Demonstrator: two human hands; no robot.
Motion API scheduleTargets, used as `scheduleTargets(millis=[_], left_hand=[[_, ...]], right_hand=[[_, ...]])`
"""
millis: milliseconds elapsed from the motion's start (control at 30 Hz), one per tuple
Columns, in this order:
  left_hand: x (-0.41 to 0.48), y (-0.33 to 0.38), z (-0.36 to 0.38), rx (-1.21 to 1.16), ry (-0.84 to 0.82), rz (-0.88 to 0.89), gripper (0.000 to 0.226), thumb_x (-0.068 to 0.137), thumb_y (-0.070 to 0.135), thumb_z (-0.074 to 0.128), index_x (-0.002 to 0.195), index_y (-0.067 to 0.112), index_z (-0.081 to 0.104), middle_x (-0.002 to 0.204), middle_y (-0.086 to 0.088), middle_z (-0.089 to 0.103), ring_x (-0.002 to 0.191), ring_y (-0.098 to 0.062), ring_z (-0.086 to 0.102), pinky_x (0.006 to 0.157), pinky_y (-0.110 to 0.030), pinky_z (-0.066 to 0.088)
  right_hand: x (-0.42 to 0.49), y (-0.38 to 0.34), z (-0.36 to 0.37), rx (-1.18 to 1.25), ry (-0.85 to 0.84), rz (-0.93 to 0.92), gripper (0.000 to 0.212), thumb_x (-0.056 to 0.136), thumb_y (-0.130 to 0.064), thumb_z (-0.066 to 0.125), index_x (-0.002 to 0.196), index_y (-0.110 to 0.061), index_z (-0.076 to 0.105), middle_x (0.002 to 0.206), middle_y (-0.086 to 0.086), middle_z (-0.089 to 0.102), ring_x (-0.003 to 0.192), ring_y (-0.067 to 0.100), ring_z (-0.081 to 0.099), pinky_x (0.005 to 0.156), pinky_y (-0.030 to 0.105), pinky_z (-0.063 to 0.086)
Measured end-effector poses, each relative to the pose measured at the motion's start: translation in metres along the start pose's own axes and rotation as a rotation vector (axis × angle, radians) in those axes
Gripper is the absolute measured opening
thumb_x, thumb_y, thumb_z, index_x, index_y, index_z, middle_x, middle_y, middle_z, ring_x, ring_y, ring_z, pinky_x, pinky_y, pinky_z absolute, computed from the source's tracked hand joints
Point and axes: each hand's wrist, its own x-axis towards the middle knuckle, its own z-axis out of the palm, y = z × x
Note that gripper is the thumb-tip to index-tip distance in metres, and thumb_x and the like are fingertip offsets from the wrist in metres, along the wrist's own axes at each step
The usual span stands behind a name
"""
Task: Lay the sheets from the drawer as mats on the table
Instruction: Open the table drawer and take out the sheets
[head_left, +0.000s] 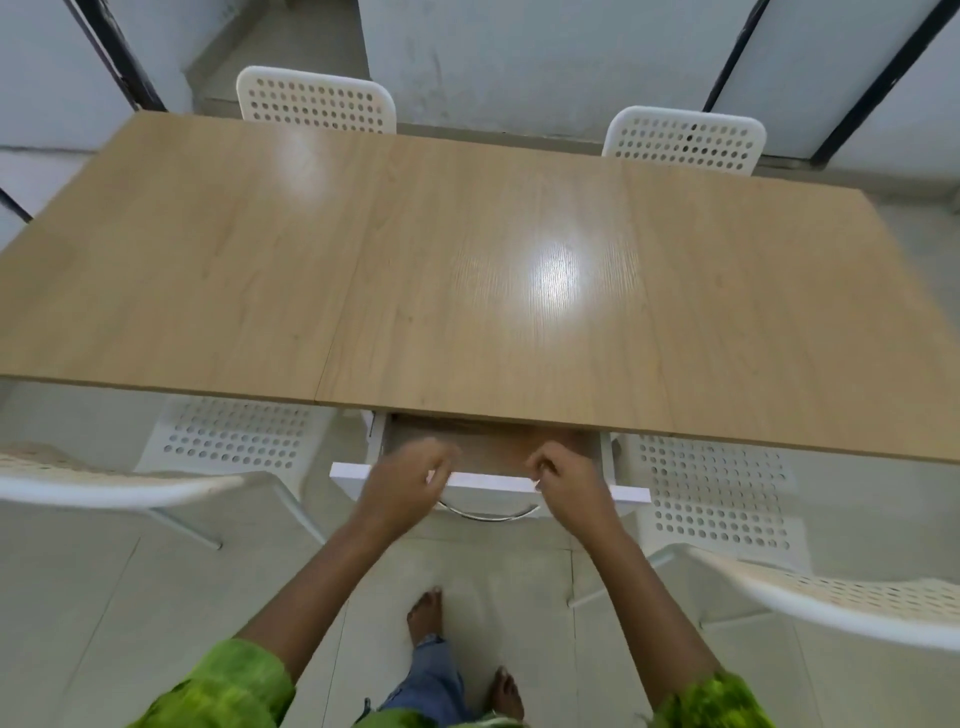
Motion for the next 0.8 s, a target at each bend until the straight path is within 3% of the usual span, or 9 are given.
scheduleTargets(millis=[67,133,233,333,433,567,633,700,800], left_hand=[[-0.001,-0.005,-0.007,0.041,-0.080,-0.095,0.041,0.096,0.035,0.034,0.118,0.012,0.060,0.115,-0.007,0.063,0.104,-0.020,0.056,0.079,-0.029,0.040],[-0.009,-0.011,-0.004,0.075,-0.343,-0.251,0.042,0.099,0.039,0.032,0.122,0.015,0.059,0.124,-0.010,0.060,0.116,-0.025,0.053,0.087,-0.030,0.038],[-0.021,-0.015,0.003,0.044,-0.519,-0.345,0.043,0.097,0.043,0.033,0.097,0.014,0.064,0.096,-0.008,0.062,0.095,-0.024,0.059,0.076,-0.030,0.039],[-0.021,-0.020,0.009,0.013,-0.543,-0.365,0.036,0.096,0.039,0.040,0.079,0.014,0.060,0.082,-0.005,0.066,0.084,-0.025,0.064,0.073,-0.031,0.044],[-0.015,-0.022,0.013,0.098,-0.318,-0.317,0.030,0.095,0.034,0.041,0.082,0.011,0.055,0.085,-0.008,0.061,0.087,-0.028,0.061,0.068,-0.031,0.041],[-0.006,-0.028,0.017,0.080,-0.106,-0.399,0.033,0.095,0.025,0.041,0.117,0.002,0.049,0.122,-0.015,0.050,0.106,-0.030,0.054,0.083,-0.036,0.043],[-0.002,-0.029,0.023,0.017,-0.130,-0.490,0.045,0.095,0.024,0.041,0.133,0.001,0.035,0.138,-0.018,0.039,0.119,-0.032,0.048,0.092,-0.038,0.041],[-0.001,-0.026,0.030,-0.101,-0.191,-0.599,0.063,0.096,0.026,0.041,0.146,0.003,0.012,0.152,-0.019,0.021,0.134,-0.033,0.034,0.104,-0.039,0.033],[0.001,-0.025,0.044,-0.295,-0.217,-0.768,0.079,0.095,0.028,0.046,0.148,0.007,-0.009,0.158,-0.014,-0.002,0.144,-0.032,0.015,0.113,-0.039,0.021]], right_hand=[[0.000,0.005,-0.004,-0.154,-0.047,0.052,0.020,0.092,-0.012,0.037,0.088,-0.009,0.056,0.086,0.007,0.060,0.083,0.026,0.056,0.068,0.030,0.040],[-0.001,0.015,0.003,-0.279,-0.234,0.106,0.023,0.094,-0.013,0.036,0.077,-0.009,0.051,0.077,0.009,0.053,0.078,0.025,0.049,0.066,0.028,0.035],[-0.004,0.026,0.008,-0.119,-0.422,0.190,0.020,0.091,-0.008,0.042,0.075,-0.007,0.053,0.080,0.013,0.057,0.071,0.023,0.050,0.062,0.026,0.038],[-0.005,0.033,0.012,0.015,-0.512,0.259,0.029,0.090,-0.002,0.042,0.064,-0.010,0.050,0.070,0.009,0.057,0.063,0.021,0.055,0.060,0.024,0.046],[0.004,0.043,0.022,-0.005,-0.333,0.238,0.029,0.086,0.000,0.041,0.060,-0.013,0.048,0.072,0.006,0.050,0.076,0.023,0.050,0.066,0.027,0.039],[0.011,0.042,0.033,0.103,-0.302,0.274,0.014,0.087,0.001,0.042,0.088,-0.001,0.056,0.082,0.008,0.050,0.078,0.021,0.046,0.057,0.025,0.033],[0.012,0.042,0.040,0.208,-0.350,0.330,0.027,0.087,-0.001,0.046,0.112,0.006,0.053,0.096,0.012,0.052,0.086,0.021,0.048,0.063,0.025,0.036],[0.012,0.046,0.050,0.276,-0.392,0.398,0.043,0.087,-0.006,0.051,0.129,-0.001,0.045,0.119,0.013,0.054,0.101,0.024,0.053,0.072,0.025,0.042],[0.012,0.051,0.060,0.338,-0.396,0.461,0.059,0.086,-0.015,0.055,0.141,-0.012,0.033,0.135,0.008,0.048,0.115,0.025,0.052,0.078,0.027,0.045]])
